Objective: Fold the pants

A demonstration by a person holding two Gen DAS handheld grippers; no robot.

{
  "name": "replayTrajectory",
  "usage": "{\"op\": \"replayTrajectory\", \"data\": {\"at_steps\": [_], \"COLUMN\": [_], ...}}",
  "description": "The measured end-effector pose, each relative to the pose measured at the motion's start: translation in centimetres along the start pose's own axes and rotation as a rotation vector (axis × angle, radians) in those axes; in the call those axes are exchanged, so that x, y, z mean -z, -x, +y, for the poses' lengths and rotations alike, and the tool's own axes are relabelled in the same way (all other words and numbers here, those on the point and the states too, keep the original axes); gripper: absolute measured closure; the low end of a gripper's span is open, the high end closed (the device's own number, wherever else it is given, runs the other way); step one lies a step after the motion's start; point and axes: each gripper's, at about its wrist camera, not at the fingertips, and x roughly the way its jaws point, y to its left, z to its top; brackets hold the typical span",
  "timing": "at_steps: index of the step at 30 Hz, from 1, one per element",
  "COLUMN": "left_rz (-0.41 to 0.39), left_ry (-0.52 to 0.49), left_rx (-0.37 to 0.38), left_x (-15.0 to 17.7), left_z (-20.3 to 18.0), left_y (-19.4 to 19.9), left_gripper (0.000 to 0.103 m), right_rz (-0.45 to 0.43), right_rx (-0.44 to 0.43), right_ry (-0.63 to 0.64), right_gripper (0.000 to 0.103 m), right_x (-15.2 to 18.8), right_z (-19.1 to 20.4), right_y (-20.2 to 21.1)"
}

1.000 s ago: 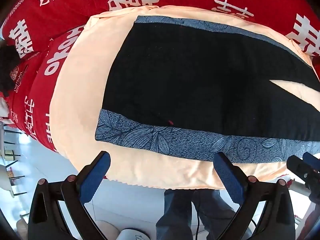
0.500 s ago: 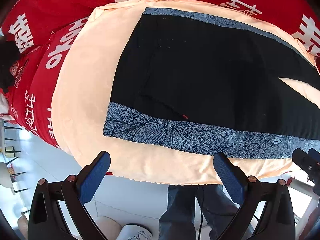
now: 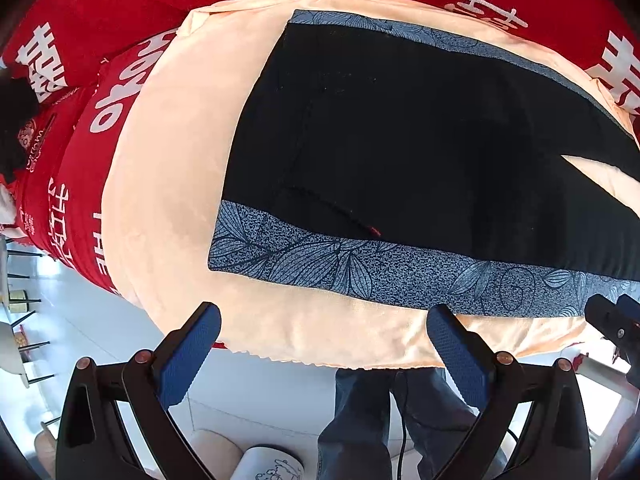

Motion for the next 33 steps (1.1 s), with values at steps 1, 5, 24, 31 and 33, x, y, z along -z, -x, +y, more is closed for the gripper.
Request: {"op": "replayTrajectory", "data": {"at_steps": [1, 5, 24, 31, 33], "left_rz": [0.000, 0.002, 0.003, 0.002, 0.004], "left_ry": [0.000, -0.004, -0.002, -0.002, -0.002], "left_rx": [0.001, 0.002, 0.008, 0.014, 0.016], "left_x": [-0.03, -0.05, 0.08, 0.17, 0.17], "left_z": [0.01, 0.01, 0.14, 0.36, 0.40], "left_y": [0.00, -0.02, 0.09, 0.09, 0.05], "left_gripper": [0.000, 0.000, 0.000, 0.000, 0.000], "right_rz": [0.000, -0.001, -0.004, -0.004, -0.006], "right_rx": [0.001, -0.001, 0.002, -0.002, -0.001], "right_ry": [0.000, -0.002, -0.002, -0.001, 0.000], "right_gripper": [0.000, 0.000, 0.000, 0.000, 0.000], "right_x": [-0.01, -0.11, 0.15, 0.18, 0.23], "right_z": [0.00, 0.01, -0.02, -0.05, -0.04], "right_y": [-0.01, 0.01, 0.07, 0.07, 0.11]}}
